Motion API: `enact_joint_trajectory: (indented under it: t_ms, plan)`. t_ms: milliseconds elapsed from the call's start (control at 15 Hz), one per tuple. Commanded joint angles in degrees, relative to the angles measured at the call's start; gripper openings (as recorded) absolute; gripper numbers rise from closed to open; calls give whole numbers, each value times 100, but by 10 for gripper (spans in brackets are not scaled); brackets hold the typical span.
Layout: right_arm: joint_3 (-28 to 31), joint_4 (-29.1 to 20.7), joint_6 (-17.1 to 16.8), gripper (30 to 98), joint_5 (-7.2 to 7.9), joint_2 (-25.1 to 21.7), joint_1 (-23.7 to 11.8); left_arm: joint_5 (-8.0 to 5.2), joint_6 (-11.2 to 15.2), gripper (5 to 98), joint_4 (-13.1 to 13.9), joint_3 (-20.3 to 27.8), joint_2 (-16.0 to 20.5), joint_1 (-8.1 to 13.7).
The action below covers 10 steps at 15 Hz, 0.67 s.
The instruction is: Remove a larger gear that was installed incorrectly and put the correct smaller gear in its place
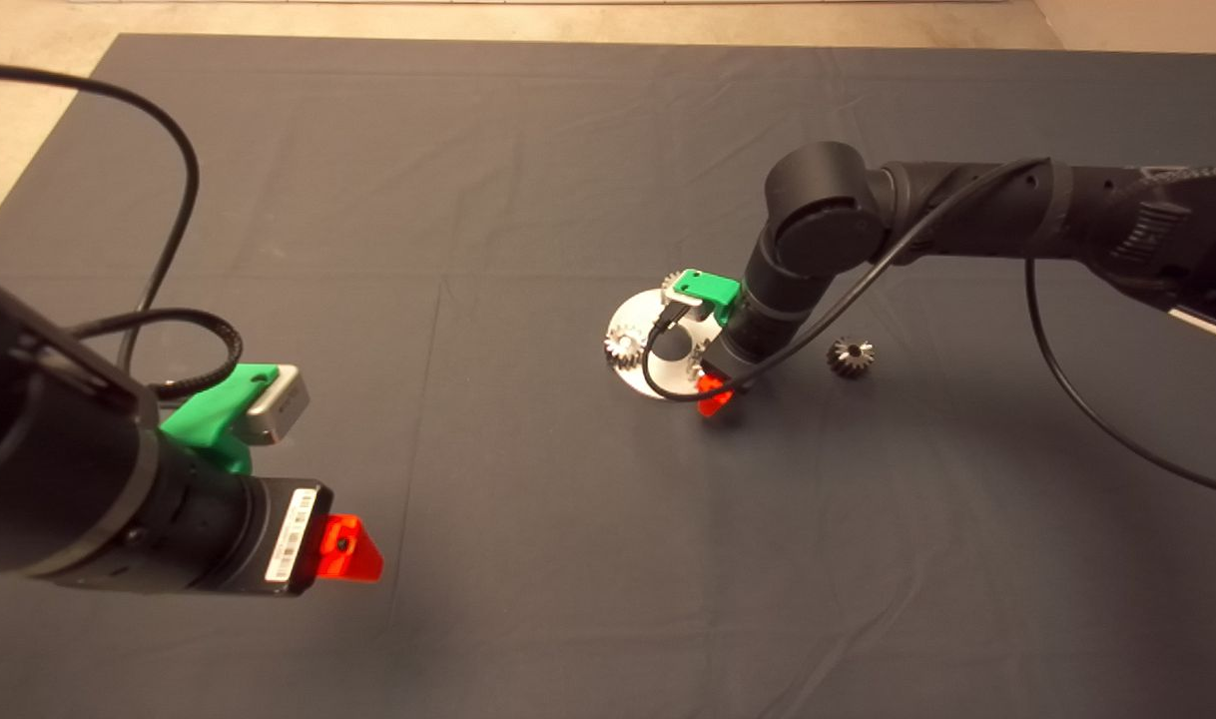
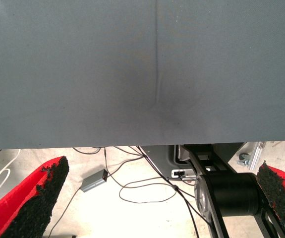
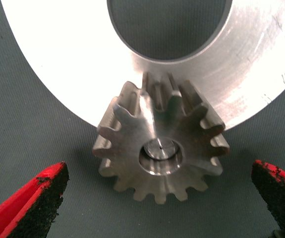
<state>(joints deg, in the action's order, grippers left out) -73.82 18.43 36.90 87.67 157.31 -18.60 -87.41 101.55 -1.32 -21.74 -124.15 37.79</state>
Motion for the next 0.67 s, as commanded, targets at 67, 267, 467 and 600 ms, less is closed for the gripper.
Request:
enact_joint_trajectory:
  t_ms: [67,267,467,600]
  plan:
    - [-26,169,1,977,303,103,-153,-497,32,982,104,67,0,54]
    - [-26,169,1,977,285,103,-153,-497,32,982,104,66,0,62]
    - [-28,169,-7,977,276,95,-162,-488,32,982,97,66,-9,62]
    - [-35,169,-7,977,179,100,-162,-497,32,982,97,66,0,62]
